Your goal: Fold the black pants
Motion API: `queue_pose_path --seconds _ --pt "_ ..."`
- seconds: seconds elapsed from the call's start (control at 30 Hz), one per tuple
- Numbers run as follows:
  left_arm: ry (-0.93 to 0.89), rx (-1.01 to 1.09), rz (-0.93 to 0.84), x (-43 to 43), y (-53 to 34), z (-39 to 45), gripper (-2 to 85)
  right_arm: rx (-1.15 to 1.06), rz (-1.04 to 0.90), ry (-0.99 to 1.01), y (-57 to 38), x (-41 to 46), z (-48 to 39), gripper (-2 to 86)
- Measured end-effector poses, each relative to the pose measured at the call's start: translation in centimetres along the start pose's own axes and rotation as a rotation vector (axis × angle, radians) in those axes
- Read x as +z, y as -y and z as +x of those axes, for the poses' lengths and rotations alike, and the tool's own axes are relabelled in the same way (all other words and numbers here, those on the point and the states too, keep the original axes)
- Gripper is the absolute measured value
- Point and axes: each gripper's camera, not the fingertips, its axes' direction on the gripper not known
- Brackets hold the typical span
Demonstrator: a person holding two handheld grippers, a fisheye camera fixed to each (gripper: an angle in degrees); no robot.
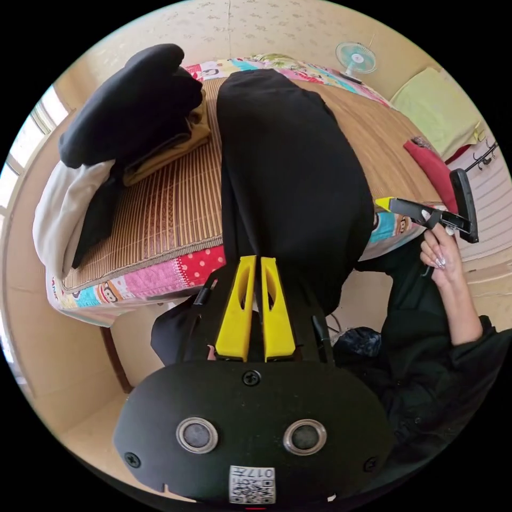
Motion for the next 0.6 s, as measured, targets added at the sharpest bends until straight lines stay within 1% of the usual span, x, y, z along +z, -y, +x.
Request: queue_pose_path --seconds 0.03,0.07,0.17,0.3,0.6 --pt "-0.003 -0.015 0.005 0.5 -0.5 0.1 -0.1 -0.021 0.013 0.054 -0.5 0.1 0.3 0.6" --pt "-0.006 -0.02 0.007 0.8 -0.8 0.2 -0.2 -0.028 0.015 0.065 -0.7 0.2 0.3 0.5" --pt "0.004 -0.034 0.016 1.5 -1.8 0.7 -0.4 -0.014 -0.013 0.013 -1.4 1.0 0.8 0.4" --pt "0.004 -0.043 0.019 2.6 -2.8 1.3 -0.5 -0.016 -0.042 0.047 -2.3 2.0 1.8 0.4" --pt "0.036 -0.044 -0.01 4.0 -4.2 2.4 -0.7 -0.054 -0.055 -0.053 -3.8 3.1 1.8 0.6"
